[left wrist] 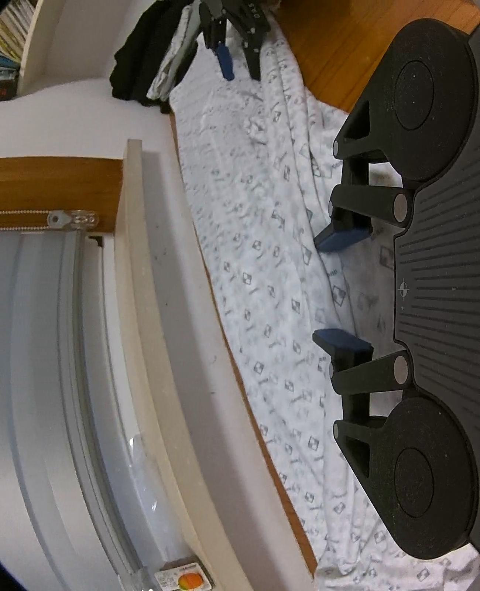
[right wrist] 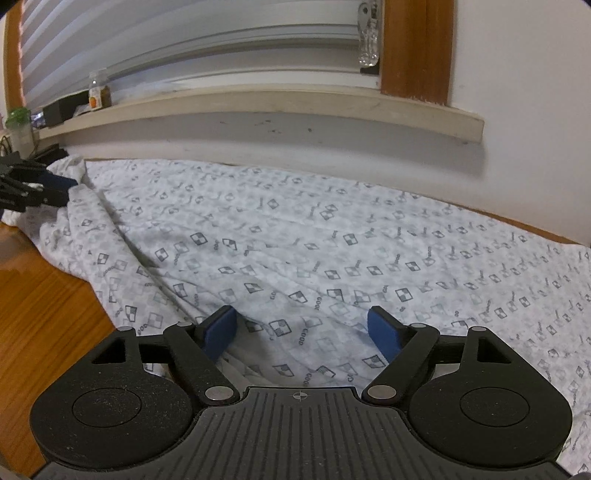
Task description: Fold clothes
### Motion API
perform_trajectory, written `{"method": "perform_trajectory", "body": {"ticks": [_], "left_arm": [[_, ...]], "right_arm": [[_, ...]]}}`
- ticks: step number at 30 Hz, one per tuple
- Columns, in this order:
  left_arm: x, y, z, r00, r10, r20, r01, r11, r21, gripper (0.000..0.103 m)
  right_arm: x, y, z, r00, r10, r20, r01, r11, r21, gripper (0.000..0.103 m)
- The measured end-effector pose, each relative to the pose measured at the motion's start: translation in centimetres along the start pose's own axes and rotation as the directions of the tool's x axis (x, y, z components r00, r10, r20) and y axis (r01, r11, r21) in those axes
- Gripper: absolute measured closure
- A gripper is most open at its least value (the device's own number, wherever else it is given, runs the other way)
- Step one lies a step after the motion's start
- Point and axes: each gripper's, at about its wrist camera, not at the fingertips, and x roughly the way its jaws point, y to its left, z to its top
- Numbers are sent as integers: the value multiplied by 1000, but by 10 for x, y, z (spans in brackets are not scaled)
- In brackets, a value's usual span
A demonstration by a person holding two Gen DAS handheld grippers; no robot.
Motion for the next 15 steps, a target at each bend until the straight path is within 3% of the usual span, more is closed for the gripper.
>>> {"method": "perform_trajectory", "body": {"ticks": [15], "left_arm": [[7,1,-5,1000,-10,8,10,999,-42,51]], "right_arm": [[0,-1,0,1000,-12,-3,12,1000,7,21]]}}
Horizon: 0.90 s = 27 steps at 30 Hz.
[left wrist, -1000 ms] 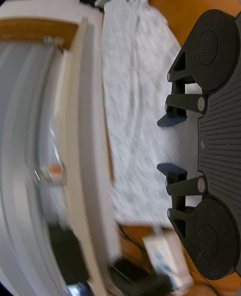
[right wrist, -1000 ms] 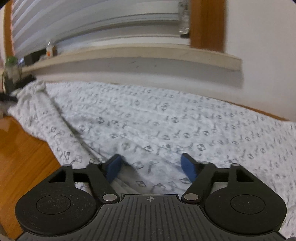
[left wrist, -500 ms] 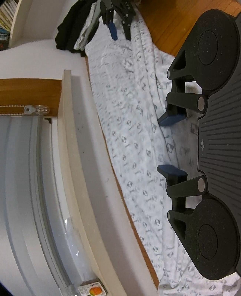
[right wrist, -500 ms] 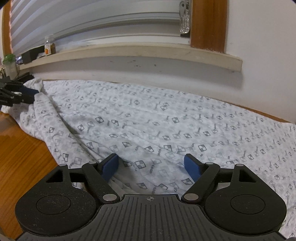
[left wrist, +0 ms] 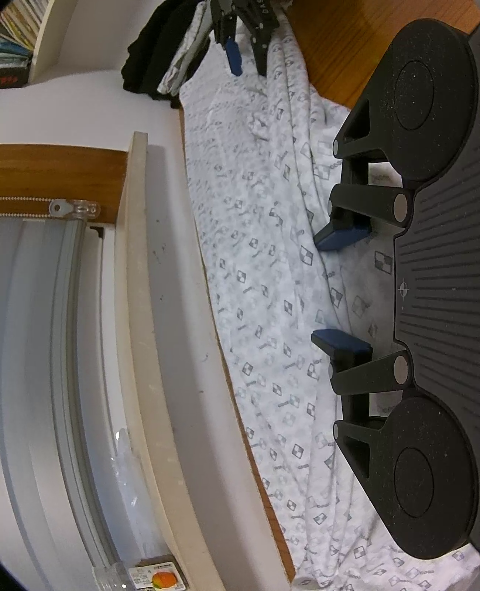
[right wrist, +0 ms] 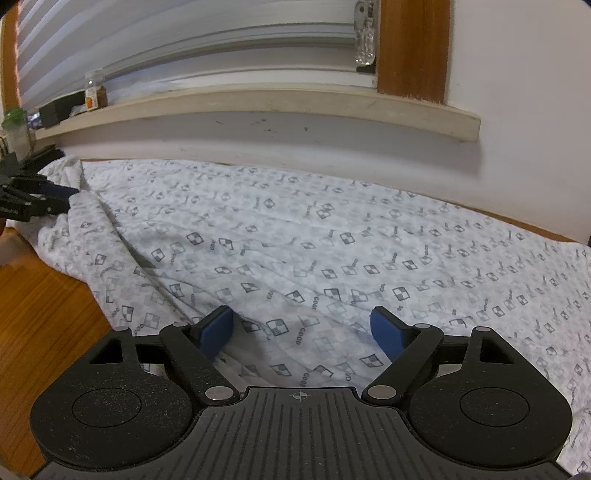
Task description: Fold clothes
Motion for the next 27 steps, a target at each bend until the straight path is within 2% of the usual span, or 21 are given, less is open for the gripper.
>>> {"method": "perform_trajectory", "body": {"ticks": [27], "left_arm": [[0,-2,0,1000,9,-17,-8,1000,13,50]], "right_arm": [[0,-1,1,1000,-4,-2,4,1000,3,19]]}}
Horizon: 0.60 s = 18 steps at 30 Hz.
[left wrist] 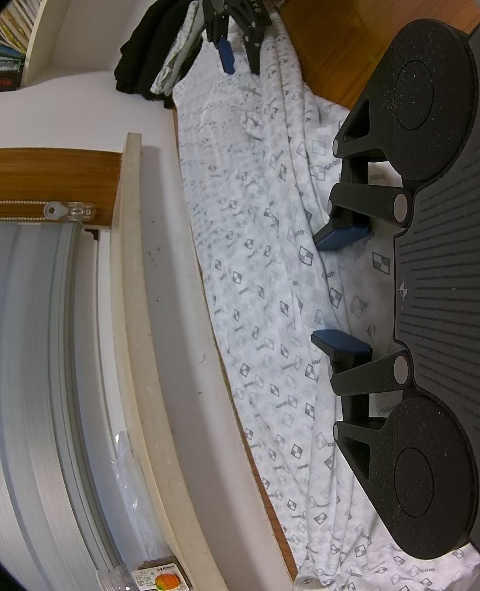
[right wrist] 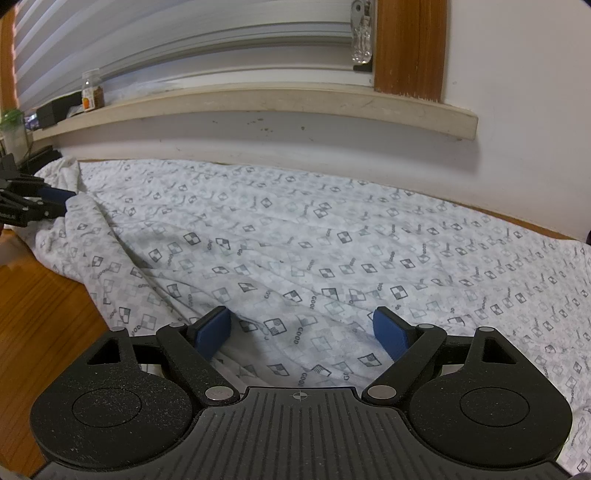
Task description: Fold clothes
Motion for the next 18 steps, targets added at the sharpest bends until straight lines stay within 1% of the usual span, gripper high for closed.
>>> {"method": "perform_trajectory", "body": {"ticks": [11,15,17,18], "left_arm": [[0,2,-1,1000,-6,3,6,1000,-2,50],[-1,2,-1,1000,-7,7,7,1000,0,49],[-9,4,0,1000,-10,12,10,1000,19,42],[-12,5,0,1000,-12,15,11,999,30,40]], "right_arm": [[0,-1,0,1000,-3,0,3,1000,2,17],[0,0,0,1000,-18,2,18,1000,2,16],[-3,3,-1,999,-34,19,35,999,-18,16],[-7,5,-2,999,-40,32,41,999,-30,16]]}}
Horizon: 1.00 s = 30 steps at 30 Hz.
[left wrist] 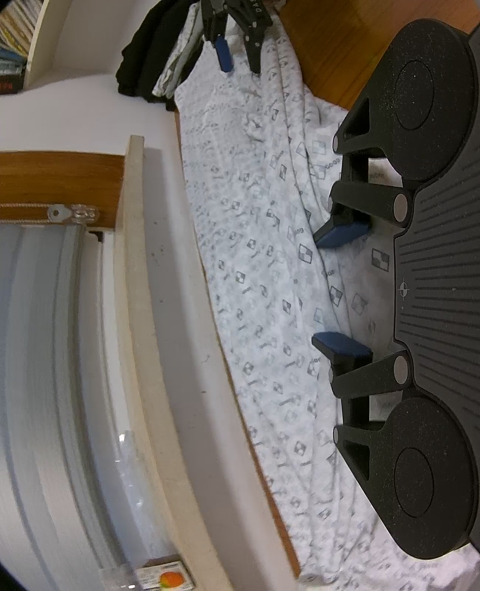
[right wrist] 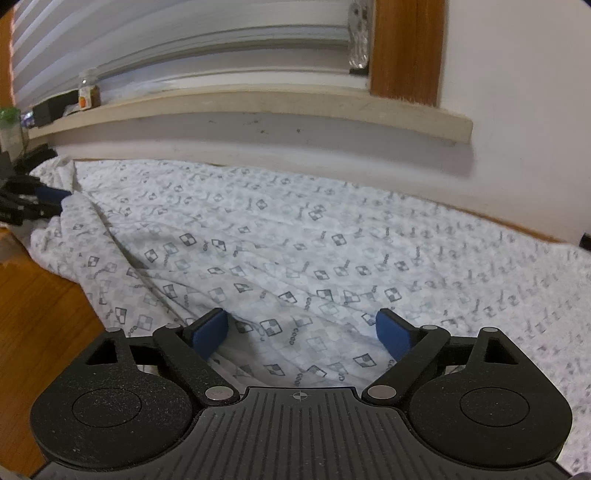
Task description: Fold clothes
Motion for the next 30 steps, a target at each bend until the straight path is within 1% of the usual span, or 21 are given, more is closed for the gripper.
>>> {"method": "perform_trajectory", "body": {"ticks": [2,5,9,10,12,13,14,16,18,19,20,21,22,24,25,27,29,30], "left_arm": [[-8,3,1,1000,-6,4,5,1000,23,35],[-14,6,6,1000,-23,-16,24,997,75,31],[-15,-1,16,998,-61,-27,64,983,172,30],[-14,-3,19,998,-59,-34,65,980,190,30],[-5,-6,24,998,-48,-46,57,975,216,32],[-1,-7,26,997,-54,-54,65,972,224,36],[3,-8,27,996,-60,-69,74,971,228,42],[11,-8,27,994,-64,-92,84,969,234,48],[14,-8,25,993,-79,-93,98,968,233,52],[15,-7,25,992,-86,-92,106,967,232,63],[15,-6,25,992,-97,-85,113,969,218,77],[14,-4,26,991,-108,-77,121,972,202,85],[13,-2,27,991,-119,-68,129,974,187,97],[7,0,30,993,-113,-28,116,978,174,99],[3,1,33,994,-113,-8,113,980,165,100],[-6,2,39,994,-107,38,100,983,153,100],[-15,1,45,992,-90,93,75,985,153,100],[-18,1,50,990,-68,127,48,987,152,101]], "right_arm": [[-9,3,-2,1000,-4,14,4,1000,-2,16],[-26,13,-5,999,23,49,-23,1000,-12,19],[-38,28,-8,997,65,45,-63,997,-49,27],[-39,32,-8,996,80,40,-77,995,-59,28],[-42,38,-9,993,112,32,-110,991,-71,36],[-42,41,-10,992,121,23,-119,990,-77,36],[-41,44,-11,992,129,14,-127,988,-83,37],[-40,50,-12,990,139,-4,-139,985,-99,39],[-41,53,-14,991,136,-16,-137,984,-115,40],[-42,54,-15,991,135,-20,-137,983,-122,41],[-42,55,-16,991,134,-23,-136,982,-128,46],[-42,55,-16,991,129,-27,-132,982,-134,56],[-42,53,-17,992,124,-26,-126,983,-134,63],[-42,48,-17,993,114,-20,-116,985,-128,88],[-44,46,-14,995,104,-5,-103,986,-133,92],[-49,44,-5,996,77,37,-71,986,-148,96],[-54,41,4,996,51,79,-38,986,-162,97],[-57,40,9,994,39,101,-21,986,-168,97]]}}
